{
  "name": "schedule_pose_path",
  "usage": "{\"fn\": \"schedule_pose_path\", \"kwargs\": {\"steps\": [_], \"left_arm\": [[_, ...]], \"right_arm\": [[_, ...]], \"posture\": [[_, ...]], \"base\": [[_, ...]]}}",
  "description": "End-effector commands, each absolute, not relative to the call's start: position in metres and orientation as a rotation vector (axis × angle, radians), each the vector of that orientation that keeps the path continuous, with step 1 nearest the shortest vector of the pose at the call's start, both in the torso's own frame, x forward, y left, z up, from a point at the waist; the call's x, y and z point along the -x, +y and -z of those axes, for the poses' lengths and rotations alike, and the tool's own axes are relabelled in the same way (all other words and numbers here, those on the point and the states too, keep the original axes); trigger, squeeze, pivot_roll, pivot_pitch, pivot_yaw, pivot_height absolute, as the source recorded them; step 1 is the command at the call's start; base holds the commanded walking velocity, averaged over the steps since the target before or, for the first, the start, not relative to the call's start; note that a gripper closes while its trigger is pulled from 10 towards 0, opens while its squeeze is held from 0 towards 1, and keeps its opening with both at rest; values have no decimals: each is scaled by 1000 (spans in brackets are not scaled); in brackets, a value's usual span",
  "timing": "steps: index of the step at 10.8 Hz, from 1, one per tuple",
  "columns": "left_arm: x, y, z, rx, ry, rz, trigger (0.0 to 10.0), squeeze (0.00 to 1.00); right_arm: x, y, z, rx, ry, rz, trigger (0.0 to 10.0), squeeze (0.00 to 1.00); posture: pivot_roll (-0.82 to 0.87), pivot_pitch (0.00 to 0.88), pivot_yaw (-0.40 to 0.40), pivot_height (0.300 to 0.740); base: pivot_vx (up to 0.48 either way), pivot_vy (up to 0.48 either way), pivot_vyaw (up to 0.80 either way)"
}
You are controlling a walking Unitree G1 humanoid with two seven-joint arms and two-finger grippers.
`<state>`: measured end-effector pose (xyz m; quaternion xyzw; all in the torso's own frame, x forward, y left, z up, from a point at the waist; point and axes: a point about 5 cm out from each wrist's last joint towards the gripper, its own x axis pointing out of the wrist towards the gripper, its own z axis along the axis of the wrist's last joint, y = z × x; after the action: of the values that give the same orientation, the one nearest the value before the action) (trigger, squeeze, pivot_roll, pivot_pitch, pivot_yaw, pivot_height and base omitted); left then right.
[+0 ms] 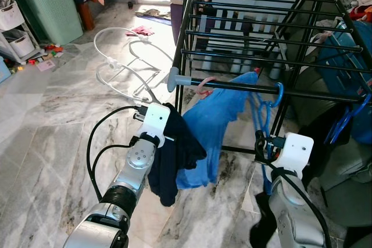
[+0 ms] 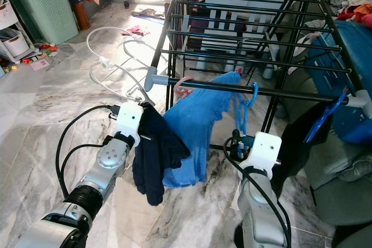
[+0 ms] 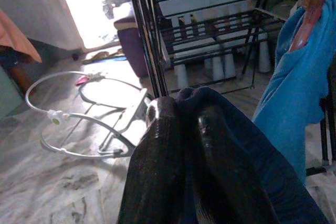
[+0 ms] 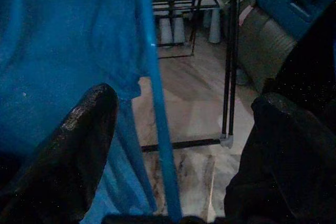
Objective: Hang hanger
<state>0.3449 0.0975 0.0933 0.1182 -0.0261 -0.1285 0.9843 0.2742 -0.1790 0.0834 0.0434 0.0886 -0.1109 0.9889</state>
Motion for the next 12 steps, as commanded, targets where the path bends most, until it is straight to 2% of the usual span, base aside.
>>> {"fn": "schedule_pose_path", "kwargs": {"steps": [1, 2, 4, 7, 10, 11, 12], "left_arm": [[-347, 94, -100, -246, -80, 269, 10000, 0], [-347, 94, -100, -247, -80, 269, 10000, 0], [-347, 95, -101, -246, -83, 264, 10000, 0], [-347, 96, -100, -248, -82, 261, 10000, 0], [-347, 94, -100, -250, -79, 272, 10000, 0], [-347, 94, -100, -250, -78, 274, 10000, 0], [-347, 93, -100, -250, -77, 276, 10000, 0]], "right_arm": [[-278, -179, -80, -82, 219, 190, 9686, 0], [-283, -180, -80, -65, 239, 181, 0, 0], [-290, -178, -85, -59, 240, 152, 0, 0], [-282, -175, -70, -52, 312, 161, 0, 0], [-270, -190, -64, -42, 335, 208, 0, 0], [-270, -193, -67, -40, 322, 214, 1098, 0], [-272, -195, -67, -40, 326, 202, 10000, 0]], "posture": [[86, 69, -31, 740], [90, 69, -34, 740], [98, 67, -37, 740], [101, 65, -38, 740], [94, 63, -29, 740], [91, 63, -26, 740], [92, 65, -23, 740]], "base": [[0, 0, 0], [0, 0, 0], [0, 0, 0], [0, 0, 0], [0, 0, 0], [0, 0, 0], [0, 0, 0]]}}
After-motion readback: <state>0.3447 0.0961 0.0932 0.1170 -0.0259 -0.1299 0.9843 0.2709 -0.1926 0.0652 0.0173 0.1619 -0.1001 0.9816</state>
